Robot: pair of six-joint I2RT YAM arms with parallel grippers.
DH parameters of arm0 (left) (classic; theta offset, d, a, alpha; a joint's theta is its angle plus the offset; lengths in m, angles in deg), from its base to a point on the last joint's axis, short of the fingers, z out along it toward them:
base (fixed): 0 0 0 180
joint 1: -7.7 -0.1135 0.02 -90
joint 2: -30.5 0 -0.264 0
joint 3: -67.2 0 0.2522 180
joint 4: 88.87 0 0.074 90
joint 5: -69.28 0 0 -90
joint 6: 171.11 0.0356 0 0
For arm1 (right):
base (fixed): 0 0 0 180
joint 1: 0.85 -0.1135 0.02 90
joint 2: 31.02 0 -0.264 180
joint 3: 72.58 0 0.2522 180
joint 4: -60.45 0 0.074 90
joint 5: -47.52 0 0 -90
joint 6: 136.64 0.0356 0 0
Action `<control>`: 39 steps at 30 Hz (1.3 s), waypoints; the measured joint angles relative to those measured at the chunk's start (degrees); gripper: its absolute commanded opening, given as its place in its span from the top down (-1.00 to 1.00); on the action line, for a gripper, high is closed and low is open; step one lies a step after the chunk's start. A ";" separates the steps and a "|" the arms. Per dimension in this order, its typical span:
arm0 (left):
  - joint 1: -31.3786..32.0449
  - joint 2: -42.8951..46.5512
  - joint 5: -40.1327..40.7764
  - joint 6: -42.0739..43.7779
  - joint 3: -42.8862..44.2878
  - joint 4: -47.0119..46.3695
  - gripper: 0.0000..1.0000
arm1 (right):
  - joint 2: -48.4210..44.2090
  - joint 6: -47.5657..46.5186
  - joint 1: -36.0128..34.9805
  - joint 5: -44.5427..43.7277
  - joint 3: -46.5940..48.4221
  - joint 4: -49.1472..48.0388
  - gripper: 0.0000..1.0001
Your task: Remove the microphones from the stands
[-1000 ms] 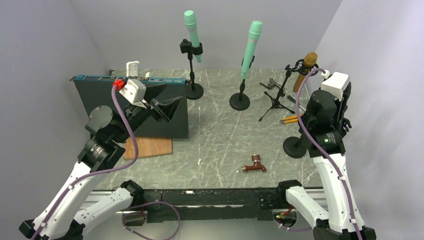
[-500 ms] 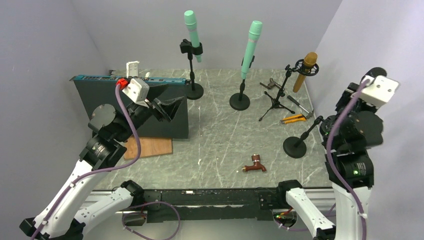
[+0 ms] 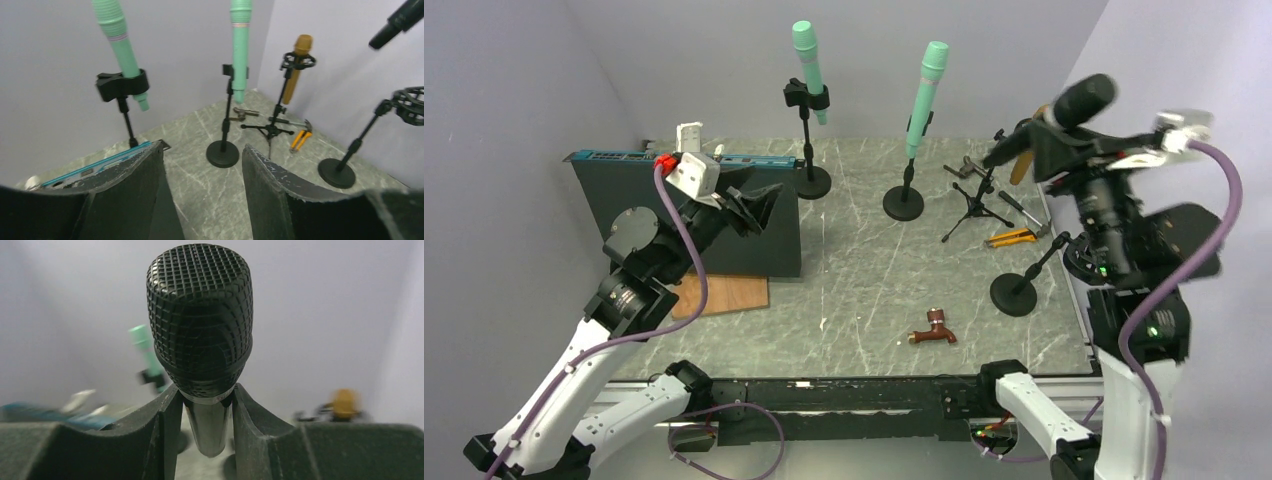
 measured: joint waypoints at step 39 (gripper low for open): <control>0.04 4.50 33.75 -0.87 -6.10 -0.48 -0.23 | 52.04 46.38 -46.97 0.02 -28.65 -10.93 0.60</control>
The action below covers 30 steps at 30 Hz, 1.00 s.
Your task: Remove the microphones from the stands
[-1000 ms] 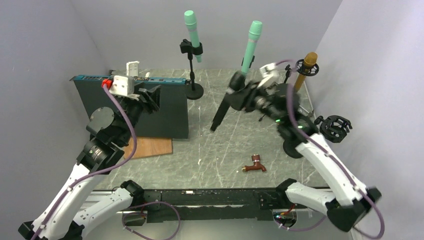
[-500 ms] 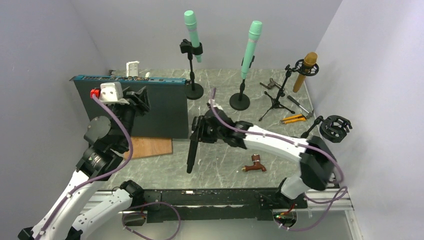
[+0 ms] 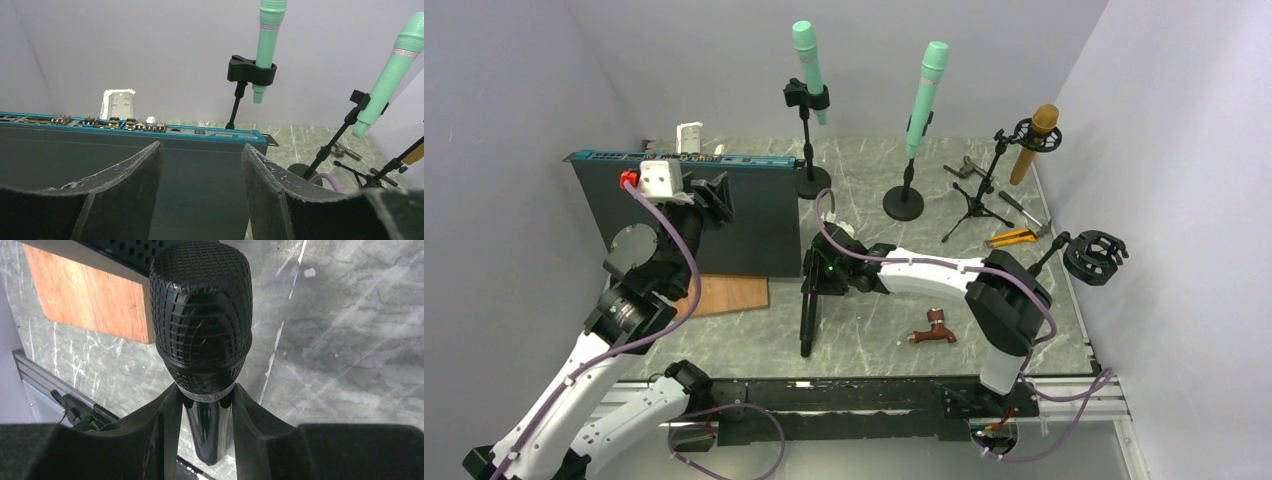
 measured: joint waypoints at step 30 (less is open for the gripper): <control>0.11 -1.44 -0.63 0.85 0.00 0.15 -0.18 | 4.96 2.36 1.40 2.67 -3.78 -7.52 -0.27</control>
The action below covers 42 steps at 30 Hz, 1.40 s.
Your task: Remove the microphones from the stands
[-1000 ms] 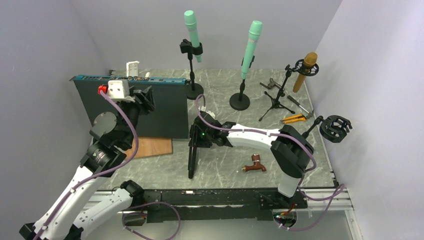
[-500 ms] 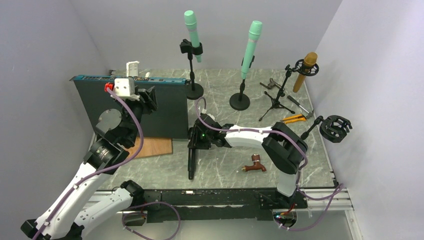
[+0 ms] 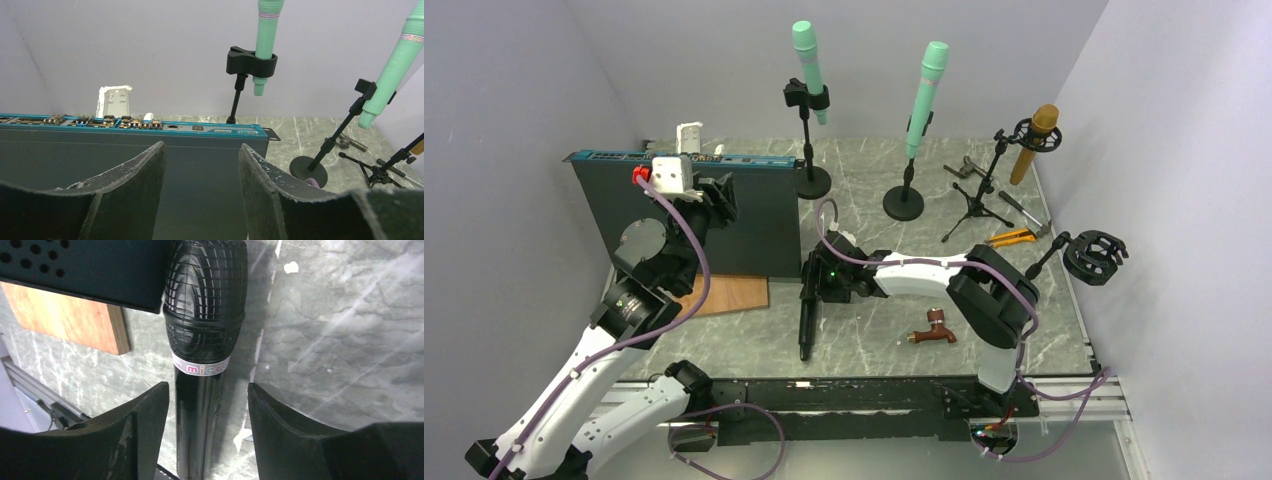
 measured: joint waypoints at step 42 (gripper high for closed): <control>0.37 -0.11 -1.09 -0.07 0.00 0.07 -0.18 | -41.57 -24.15 28.83 -57.29 20.46 60.13 -0.15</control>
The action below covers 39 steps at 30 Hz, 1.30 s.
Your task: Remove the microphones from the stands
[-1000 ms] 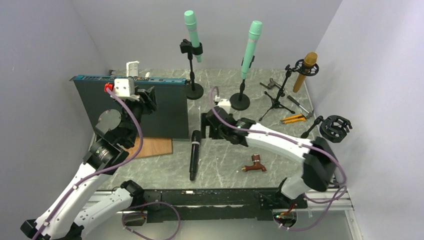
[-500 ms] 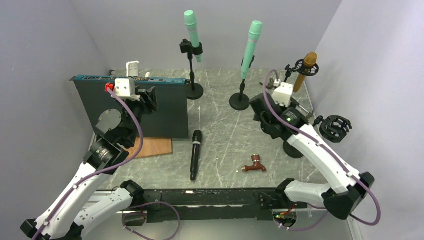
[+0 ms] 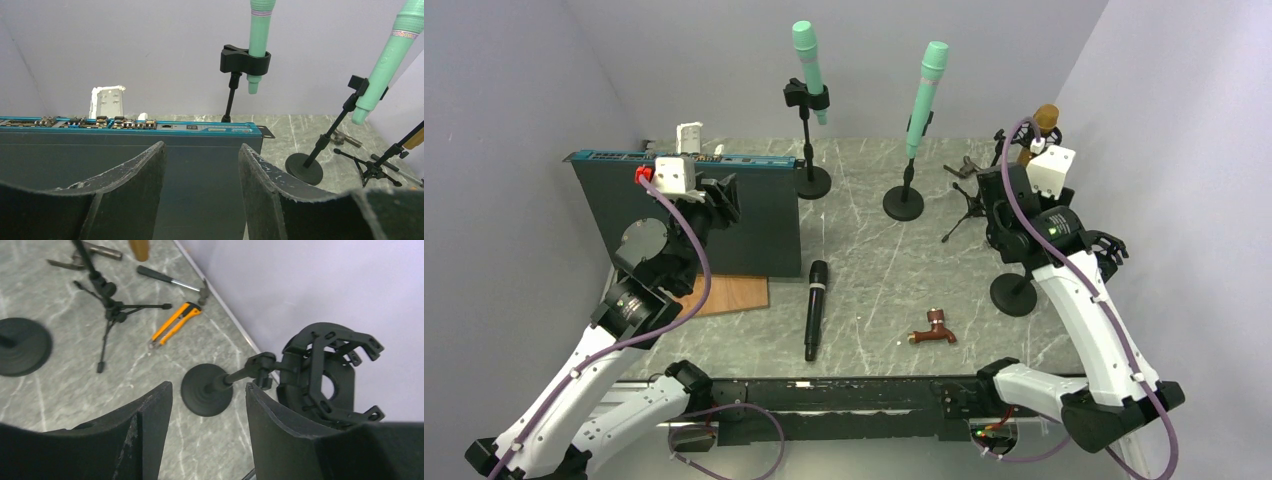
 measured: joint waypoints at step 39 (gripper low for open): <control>0.76 -0.22 -0.79 -0.11 0.00 0.04 -0.13 | -3.87 -4.37 23.96 14.19 -14.71 -10.12 0.40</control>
